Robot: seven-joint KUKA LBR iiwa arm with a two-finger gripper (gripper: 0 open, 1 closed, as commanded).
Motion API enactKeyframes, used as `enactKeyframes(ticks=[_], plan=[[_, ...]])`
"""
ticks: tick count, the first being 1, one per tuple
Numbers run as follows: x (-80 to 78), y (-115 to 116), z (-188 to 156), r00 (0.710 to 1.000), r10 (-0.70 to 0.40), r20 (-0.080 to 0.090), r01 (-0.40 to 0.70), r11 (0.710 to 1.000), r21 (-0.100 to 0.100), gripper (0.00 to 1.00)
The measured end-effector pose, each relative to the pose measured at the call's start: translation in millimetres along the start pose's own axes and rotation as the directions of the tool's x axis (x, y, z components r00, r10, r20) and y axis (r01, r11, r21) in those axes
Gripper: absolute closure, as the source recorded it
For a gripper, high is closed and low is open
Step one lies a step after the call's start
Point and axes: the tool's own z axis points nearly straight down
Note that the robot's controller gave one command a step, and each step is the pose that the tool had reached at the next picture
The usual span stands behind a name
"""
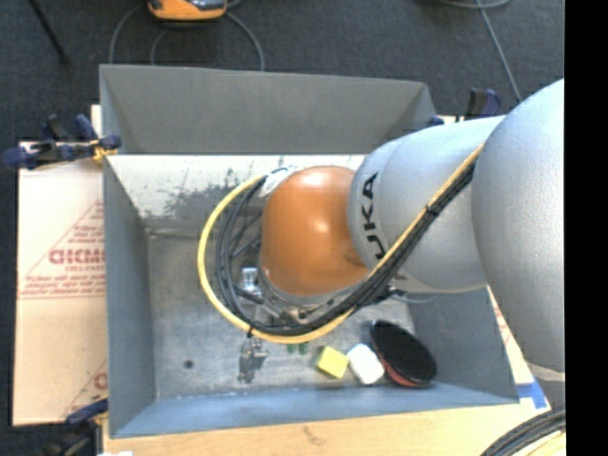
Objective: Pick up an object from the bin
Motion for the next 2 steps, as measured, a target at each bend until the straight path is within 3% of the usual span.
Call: enactKeyframes(ticks=[1, 2], plan=[[-0.6, -15.1, 31.0, 0.997, 0.074, -0.005, -0.074, 0.997, 0.007, 0.00], [3.2, -37.8, 39.6, 0.997, 0.072, -0.006, -0.072, 0.997, 0.000, 0.00]])
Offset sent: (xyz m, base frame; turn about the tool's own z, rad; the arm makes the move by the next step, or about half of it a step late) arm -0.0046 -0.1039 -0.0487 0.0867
